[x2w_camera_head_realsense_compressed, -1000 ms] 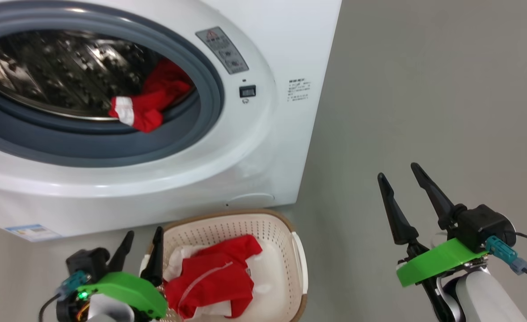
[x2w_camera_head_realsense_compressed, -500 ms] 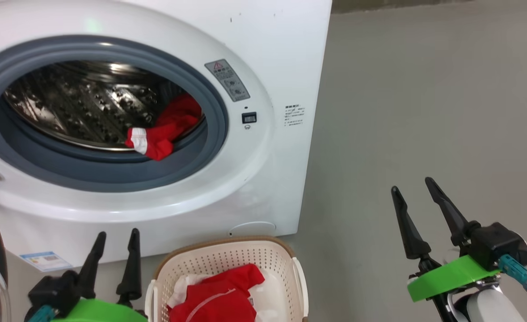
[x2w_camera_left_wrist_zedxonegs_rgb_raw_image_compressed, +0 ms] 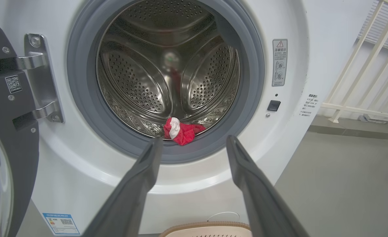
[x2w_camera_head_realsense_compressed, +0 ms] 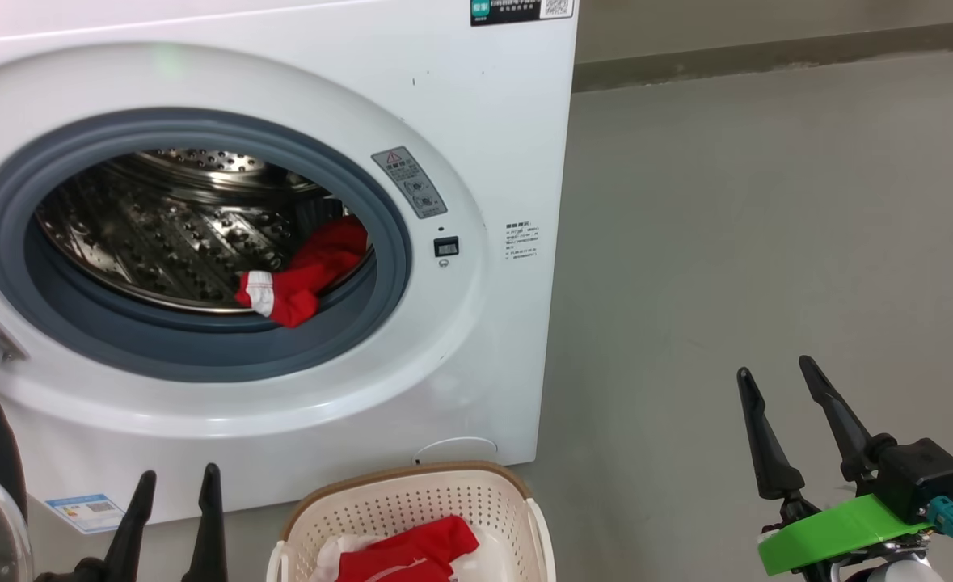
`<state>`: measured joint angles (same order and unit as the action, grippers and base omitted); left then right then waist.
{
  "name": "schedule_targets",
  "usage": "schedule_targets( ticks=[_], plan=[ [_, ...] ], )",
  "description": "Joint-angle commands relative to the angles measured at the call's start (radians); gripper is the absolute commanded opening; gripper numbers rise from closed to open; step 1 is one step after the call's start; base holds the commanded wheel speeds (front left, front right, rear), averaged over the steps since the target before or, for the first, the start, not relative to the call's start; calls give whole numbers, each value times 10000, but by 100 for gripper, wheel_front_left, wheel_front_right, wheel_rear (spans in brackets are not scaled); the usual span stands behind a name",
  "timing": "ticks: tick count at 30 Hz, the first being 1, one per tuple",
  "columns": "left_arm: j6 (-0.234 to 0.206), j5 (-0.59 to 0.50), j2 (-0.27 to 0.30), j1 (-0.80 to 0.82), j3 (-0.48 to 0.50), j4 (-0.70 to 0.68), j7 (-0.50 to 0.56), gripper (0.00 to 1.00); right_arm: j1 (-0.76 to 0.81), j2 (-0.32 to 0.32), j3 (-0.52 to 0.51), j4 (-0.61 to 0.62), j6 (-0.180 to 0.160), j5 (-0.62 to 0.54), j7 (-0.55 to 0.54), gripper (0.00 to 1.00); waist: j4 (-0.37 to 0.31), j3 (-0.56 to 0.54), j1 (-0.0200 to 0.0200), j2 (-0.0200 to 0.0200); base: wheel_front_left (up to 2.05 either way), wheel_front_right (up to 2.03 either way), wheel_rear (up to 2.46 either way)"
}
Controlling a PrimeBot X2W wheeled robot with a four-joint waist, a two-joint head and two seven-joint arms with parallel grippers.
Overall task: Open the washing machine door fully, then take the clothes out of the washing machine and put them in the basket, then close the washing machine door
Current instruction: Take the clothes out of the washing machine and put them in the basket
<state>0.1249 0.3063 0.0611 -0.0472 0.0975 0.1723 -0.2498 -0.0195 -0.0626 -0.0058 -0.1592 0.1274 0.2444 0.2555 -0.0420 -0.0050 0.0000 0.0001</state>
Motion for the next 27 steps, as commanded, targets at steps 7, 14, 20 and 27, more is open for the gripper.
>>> schedule_targets(
  ticks=[7, 14, 20, 27],
  plan=[
    [55, -342, 35, -169, 387, -396, -120, 100, 93, -18, 147, 293, 33, -106, 63, 100, -59, -230, 0, -1, 0, 0, 0],
    [56, -499, 9, -191, 358, -360, -120, 100, 189, -27, 192, 263, 33, -128, 63, 100, -105, -316, 0, -1, 0, 0, 0],
    [56, -499, -24, -206, 327, -423, -120, 100, 220, -52, 226, 268, 33, -132, 63, 100, -139, -339, 0, -1, 0, 0, 0],
    [57, -553, -59, -257, 309, -478, -120, 100, 194, -75, 222, 262, 33, -112, 63, 100, -141, -297, 0, -1, 0, 0, 0]
  ],
)
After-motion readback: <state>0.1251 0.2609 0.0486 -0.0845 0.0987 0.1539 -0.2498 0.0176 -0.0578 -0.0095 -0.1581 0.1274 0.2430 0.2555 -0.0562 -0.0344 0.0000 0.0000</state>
